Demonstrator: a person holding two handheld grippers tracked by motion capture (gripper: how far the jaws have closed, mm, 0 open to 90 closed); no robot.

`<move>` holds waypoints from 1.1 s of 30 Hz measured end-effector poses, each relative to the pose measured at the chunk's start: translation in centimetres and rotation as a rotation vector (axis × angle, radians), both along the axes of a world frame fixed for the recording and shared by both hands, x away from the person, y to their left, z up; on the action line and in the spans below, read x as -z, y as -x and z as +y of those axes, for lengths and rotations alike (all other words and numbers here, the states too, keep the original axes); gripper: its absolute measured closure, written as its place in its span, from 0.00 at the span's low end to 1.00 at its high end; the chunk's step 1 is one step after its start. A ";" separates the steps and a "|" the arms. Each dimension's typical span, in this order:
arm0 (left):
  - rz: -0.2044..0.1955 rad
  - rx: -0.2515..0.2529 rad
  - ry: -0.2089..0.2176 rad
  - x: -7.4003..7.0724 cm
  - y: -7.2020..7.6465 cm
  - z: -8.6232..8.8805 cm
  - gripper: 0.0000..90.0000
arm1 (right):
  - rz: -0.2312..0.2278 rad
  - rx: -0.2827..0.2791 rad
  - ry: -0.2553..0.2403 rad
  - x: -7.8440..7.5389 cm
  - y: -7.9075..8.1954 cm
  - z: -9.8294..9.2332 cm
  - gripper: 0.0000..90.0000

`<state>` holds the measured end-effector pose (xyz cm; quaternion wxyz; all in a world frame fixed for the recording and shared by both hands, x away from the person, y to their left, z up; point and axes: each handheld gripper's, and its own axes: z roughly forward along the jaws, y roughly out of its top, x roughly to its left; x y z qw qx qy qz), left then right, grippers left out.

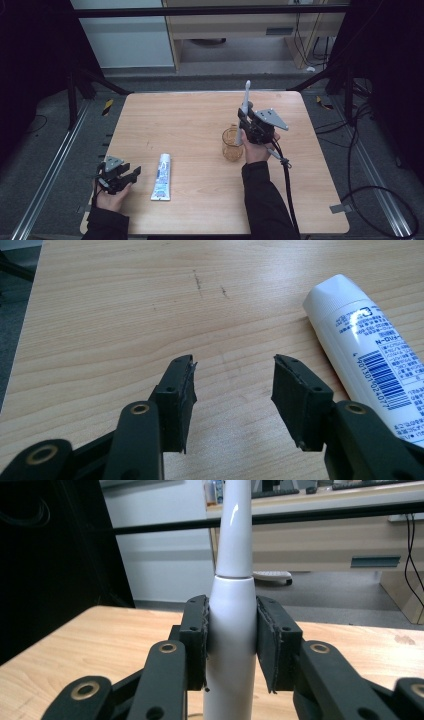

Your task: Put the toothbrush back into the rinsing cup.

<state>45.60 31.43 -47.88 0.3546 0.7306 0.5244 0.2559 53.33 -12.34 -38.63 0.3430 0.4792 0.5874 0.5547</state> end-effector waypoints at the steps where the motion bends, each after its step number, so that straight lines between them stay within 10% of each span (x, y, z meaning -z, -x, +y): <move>1: -0.001 0.000 0.000 0.0 0.0 0.0 0.56 | 0.001 0.000 0.001 0.2 0.0 0.1 0.75; 33: 0.002 0.001 -0.005 0.0 0.0 -0.1 0.56 | 0.125 -0.034 0.082 4.1 0.2 0.0 0.75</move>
